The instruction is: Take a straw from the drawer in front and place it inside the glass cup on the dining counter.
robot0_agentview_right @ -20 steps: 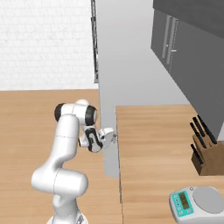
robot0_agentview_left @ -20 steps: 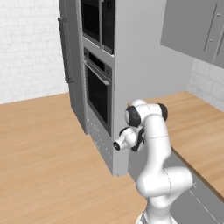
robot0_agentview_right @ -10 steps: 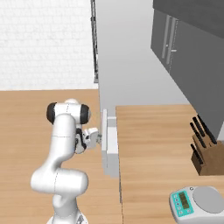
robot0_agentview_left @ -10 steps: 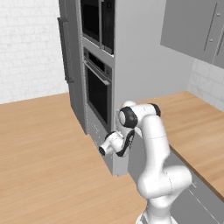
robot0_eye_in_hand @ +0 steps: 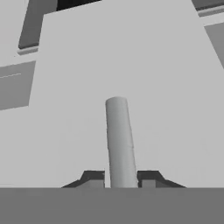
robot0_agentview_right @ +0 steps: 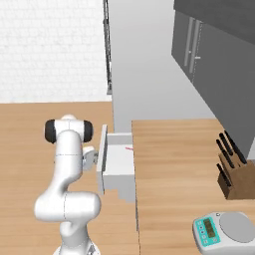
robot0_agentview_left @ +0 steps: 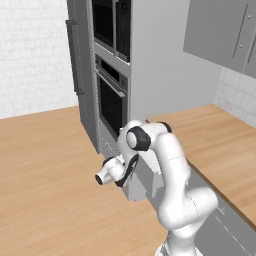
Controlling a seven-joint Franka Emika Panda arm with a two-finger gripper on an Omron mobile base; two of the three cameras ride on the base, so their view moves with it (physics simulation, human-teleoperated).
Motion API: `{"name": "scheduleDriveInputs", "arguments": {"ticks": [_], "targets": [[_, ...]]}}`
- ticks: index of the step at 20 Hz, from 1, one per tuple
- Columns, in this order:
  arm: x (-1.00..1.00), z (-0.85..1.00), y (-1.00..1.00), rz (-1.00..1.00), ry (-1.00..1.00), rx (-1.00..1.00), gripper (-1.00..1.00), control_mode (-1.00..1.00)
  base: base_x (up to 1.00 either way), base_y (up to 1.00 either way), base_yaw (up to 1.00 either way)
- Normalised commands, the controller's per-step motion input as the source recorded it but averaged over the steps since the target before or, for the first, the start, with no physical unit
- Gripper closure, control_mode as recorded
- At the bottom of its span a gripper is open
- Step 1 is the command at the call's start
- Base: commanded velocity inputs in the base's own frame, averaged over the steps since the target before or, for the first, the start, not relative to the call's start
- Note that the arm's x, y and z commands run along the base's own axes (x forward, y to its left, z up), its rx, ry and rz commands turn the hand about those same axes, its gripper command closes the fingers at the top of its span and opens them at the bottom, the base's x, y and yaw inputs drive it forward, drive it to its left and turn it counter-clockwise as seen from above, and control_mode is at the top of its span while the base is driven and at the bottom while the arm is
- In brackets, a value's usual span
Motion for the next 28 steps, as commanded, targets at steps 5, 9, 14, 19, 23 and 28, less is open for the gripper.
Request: {"name": "scheduleDriveInputs", "arguments": {"ticks": [5, 9, 14, 19, 23, 28], "targets": [[-0.07, 0.06, 0.6, -0.02, -0.07, 0.0, -1.0, -1.0, 0.0, 0.0, 0.0], [-0.11, 0.0, 0.95, -0.02, 0.0, 0.0, -1.0, -1.0, 0.0, 0.0, 0.0], [-0.24, 0.28, 0.48, -0.01, -0.07, 0.0, -1.0, -1.0, 0.0, 0.0, 0.0], [-0.47, 0.67, 0.01, -0.06, -0.25, 0.03, -1.0, -1.0, 0.0, 0.0, 0.0], [-0.47, 0.79, -0.07, -0.08, -0.31, 0.05, -1.0, -1.0, 0.0, 0.0, 0.0], [-0.3, 0.85, -0.16, -0.08, -0.37, 0.06, -1.0, -1.0, 0.0, 0.0, 0.0]]}}
